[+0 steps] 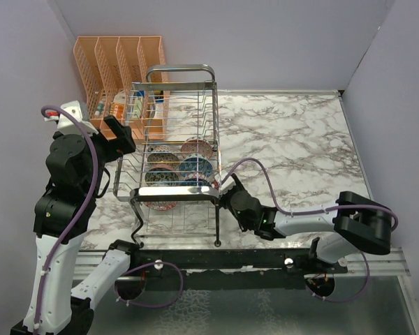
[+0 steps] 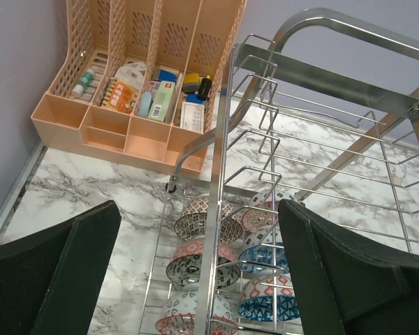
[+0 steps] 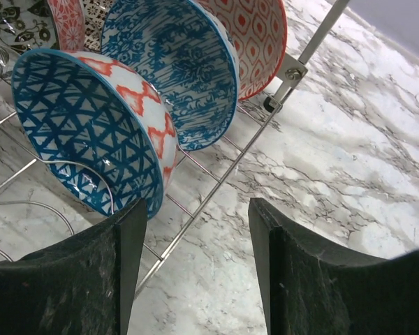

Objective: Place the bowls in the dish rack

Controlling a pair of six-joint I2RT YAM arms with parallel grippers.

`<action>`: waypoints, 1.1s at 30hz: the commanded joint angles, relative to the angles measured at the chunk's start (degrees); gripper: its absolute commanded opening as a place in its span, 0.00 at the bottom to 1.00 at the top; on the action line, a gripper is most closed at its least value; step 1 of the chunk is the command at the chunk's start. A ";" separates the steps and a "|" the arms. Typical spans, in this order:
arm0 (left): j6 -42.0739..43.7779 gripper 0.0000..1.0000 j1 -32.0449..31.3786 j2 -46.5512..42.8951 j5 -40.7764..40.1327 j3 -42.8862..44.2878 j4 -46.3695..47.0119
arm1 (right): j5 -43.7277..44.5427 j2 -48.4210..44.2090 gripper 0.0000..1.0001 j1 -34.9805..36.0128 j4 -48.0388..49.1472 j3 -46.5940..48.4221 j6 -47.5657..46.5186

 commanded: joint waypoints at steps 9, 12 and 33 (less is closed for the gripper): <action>-2.11 0.99 -0.20 -0.73 -7.55 1.08 -0.54 | -3.17 -1.98 0.60 -8.61 -14.55 5.20 17.14; -2.13 0.99 -0.19 -1.05 -7.99 1.07 -0.47 | -3.52 -4.49 0.60 -10.89 -19.70 6.24 19.78; -2.44 0.99 -0.15 -0.62 -9.96 1.24 0.19 | -12.89 -9.09 0.61 -14.23 -21.94 5.25 22.52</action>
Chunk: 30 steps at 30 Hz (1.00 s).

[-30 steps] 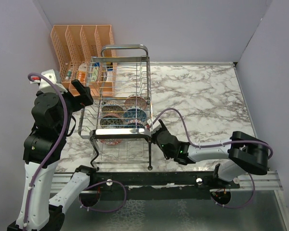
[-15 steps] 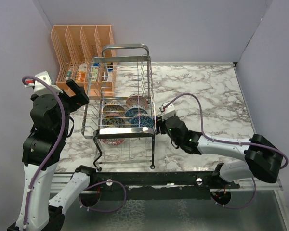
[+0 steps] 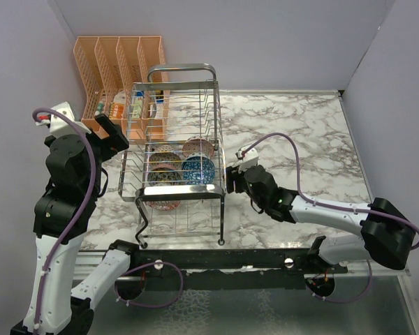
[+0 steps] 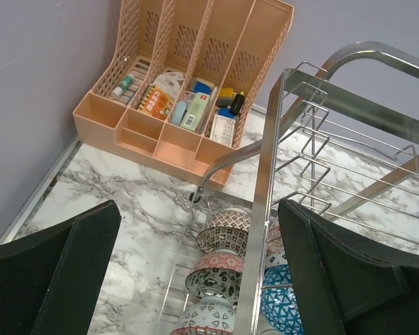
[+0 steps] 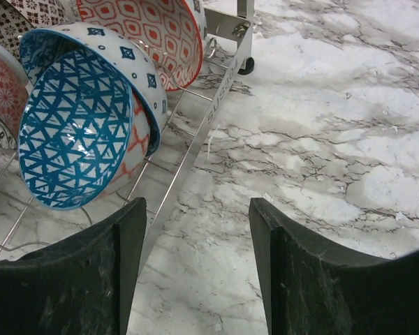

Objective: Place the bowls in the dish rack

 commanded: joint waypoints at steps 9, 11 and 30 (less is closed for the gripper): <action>-0.19 0.99 -0.15 -0.81 -1.17 0.81 0.56 | -11.57 0.04 0.61 -1.84 -1.66 2.14 3.04; -0.06 0.99 -0.15 -0.87 -1.03 0.58 0.72 | -13.61 0.96 0.61 -2.21 -2.83 3.41 4.75; 1.22 0.99 -0.22 -4.08 -1.41 -2.85 2.33 | -14.75 16.37 0.47 -3.32 -8.76 17.11 12.72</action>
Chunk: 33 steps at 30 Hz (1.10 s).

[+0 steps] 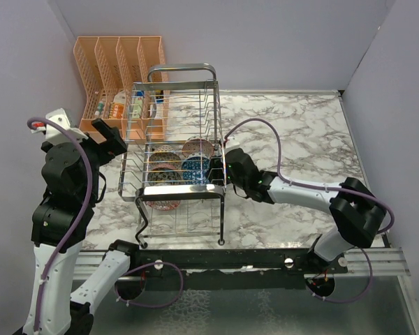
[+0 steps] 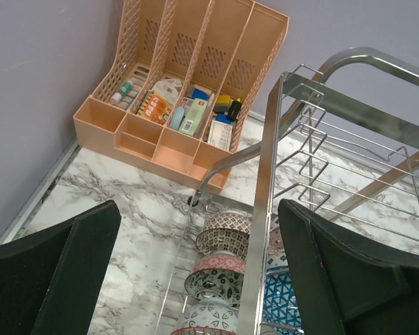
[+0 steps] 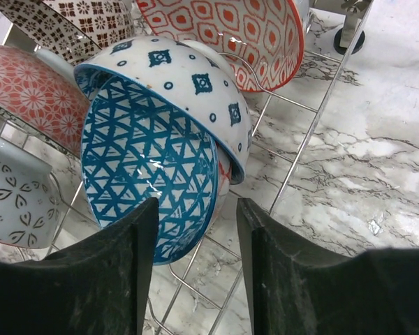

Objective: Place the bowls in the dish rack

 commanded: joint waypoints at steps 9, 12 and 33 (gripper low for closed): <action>1.28 0.99 -0.22 -1.66 -1.29 -1.99 1.93 | 0.59 3.31 0.20 -0.24 -1.99 1.61 0.90; 1.29 0.99 -0.14 -1.42 -1.16 -1.96 1.89 | 0.75 3.81 0.07 -0.27 -1.40 1.21 0.37; 1.17 0.99 -0.21 -0.94 -1.87 -2.51 2.09 | 5.27 -2.47 0.01 0.91 37.34 -16.55 -17.34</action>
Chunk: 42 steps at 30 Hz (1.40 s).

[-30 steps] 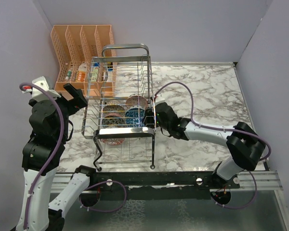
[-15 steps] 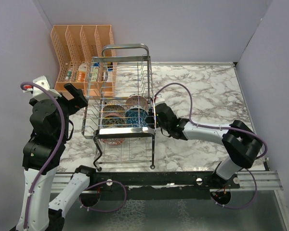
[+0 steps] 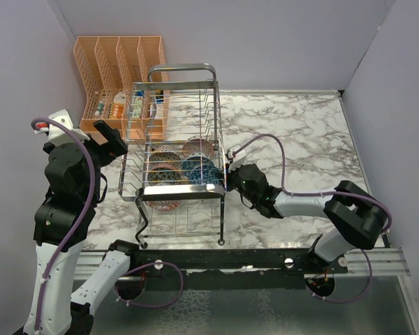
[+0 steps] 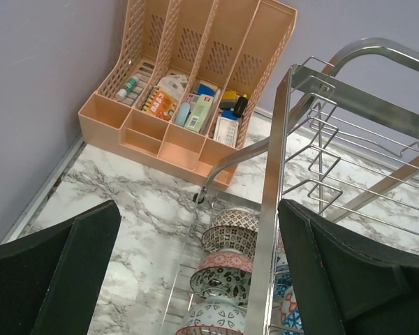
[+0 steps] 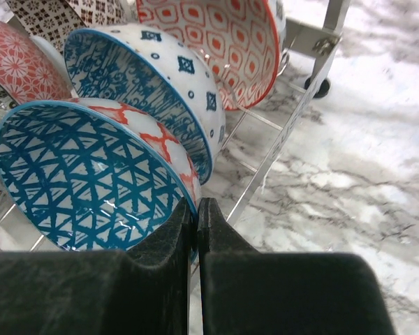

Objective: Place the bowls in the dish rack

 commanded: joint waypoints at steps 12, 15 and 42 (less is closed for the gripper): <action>0.57 0.99 -0.20 0.26 -1.20 -0.39 1.60 | 26.06 10.22 0.01 16.91 37.68 -1.72 -29.44; 0.71 0.99 -0.15 0.03 -1.13 -0.05 1.50 | 34.35 15.86 0.01 19.93 49.04 -0.69 -38.49; 1.02 0.99 -0.28 -1.03 -1.01 -0.51 1.50 | 31.57 17.50 0.23 20.25 56.04 -4.61 -47.17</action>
